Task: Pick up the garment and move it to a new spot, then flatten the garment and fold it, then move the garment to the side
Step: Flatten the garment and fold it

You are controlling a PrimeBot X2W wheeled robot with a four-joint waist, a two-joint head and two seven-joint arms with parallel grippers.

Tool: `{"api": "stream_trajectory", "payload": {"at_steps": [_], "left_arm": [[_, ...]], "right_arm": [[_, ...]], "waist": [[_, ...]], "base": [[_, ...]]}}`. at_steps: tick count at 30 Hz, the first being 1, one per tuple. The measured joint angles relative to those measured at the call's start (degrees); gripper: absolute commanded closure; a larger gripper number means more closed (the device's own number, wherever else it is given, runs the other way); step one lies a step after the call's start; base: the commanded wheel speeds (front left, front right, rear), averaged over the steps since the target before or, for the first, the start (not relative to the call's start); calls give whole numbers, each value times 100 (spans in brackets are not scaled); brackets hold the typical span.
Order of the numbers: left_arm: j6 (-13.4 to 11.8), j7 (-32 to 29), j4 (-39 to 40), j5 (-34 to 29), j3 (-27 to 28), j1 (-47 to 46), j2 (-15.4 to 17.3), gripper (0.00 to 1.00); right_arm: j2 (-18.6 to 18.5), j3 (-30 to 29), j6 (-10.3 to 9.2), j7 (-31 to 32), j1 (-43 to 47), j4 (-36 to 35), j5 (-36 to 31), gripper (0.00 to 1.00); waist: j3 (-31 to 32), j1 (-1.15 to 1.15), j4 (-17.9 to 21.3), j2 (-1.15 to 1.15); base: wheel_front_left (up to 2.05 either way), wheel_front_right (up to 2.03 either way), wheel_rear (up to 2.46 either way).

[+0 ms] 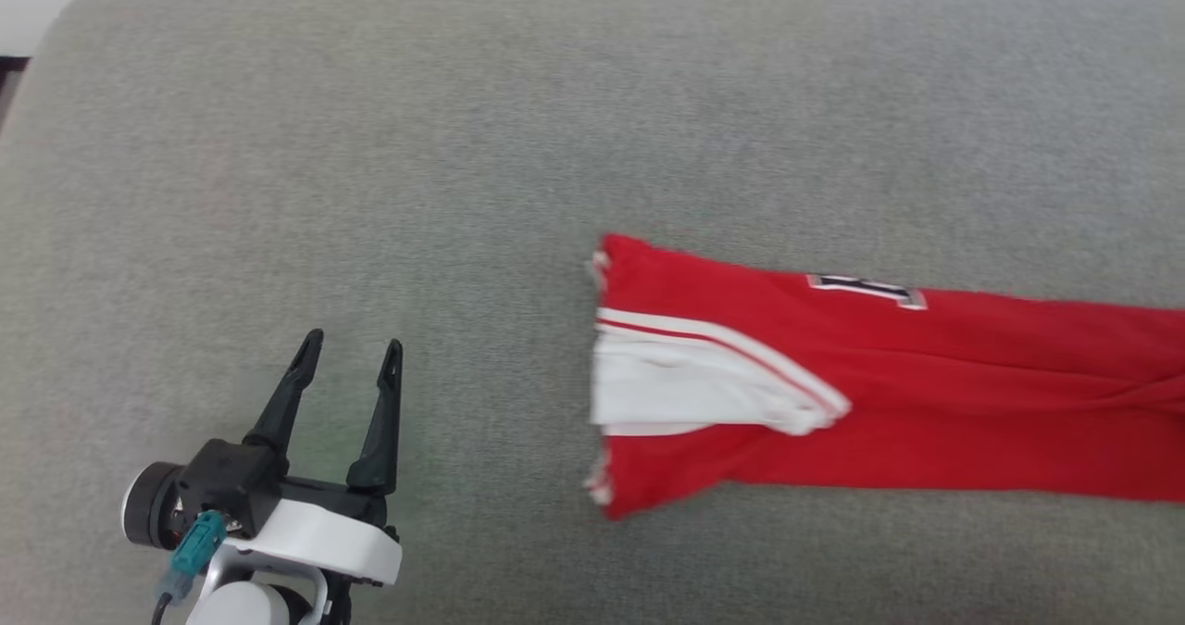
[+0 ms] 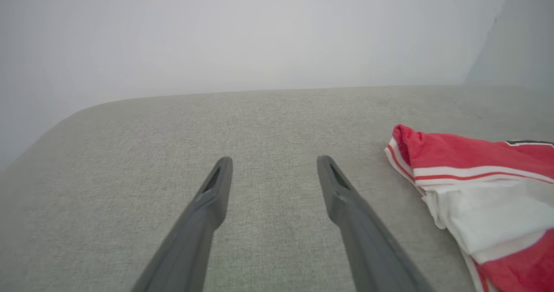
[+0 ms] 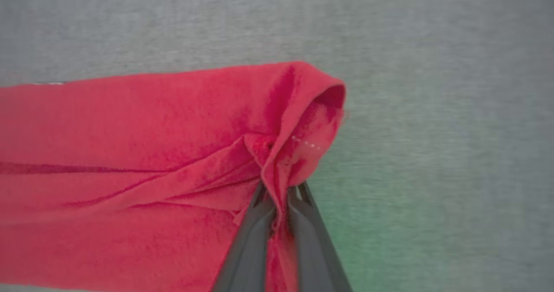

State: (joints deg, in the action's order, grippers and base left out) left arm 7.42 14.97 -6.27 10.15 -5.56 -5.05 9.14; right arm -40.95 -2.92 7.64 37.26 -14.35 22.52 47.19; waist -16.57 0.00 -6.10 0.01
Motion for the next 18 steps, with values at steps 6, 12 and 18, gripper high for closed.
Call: {"api": "stream_trajectory", "payload": {"at_steps": [6,12,18], "left_arm": [[8,0,122,-81,42,-50,21,0],[8,0,221,-179,60,-81,32,0],[8,0,237,-267,83,-86,71,0]], "right_arm": [[-363,-532,-8,-352,-172,515,-193,100],[-598,-1001,-9,-894,-270,967,-347,100],[-603,-960,-10,-1040,-183,812,-225,100]], "waist": [[-120,0,234,0],[-213,0,424,0],[-178,0,532,0]], "base": [[0,0,0],[0,0,0],[0,0,0]]}}
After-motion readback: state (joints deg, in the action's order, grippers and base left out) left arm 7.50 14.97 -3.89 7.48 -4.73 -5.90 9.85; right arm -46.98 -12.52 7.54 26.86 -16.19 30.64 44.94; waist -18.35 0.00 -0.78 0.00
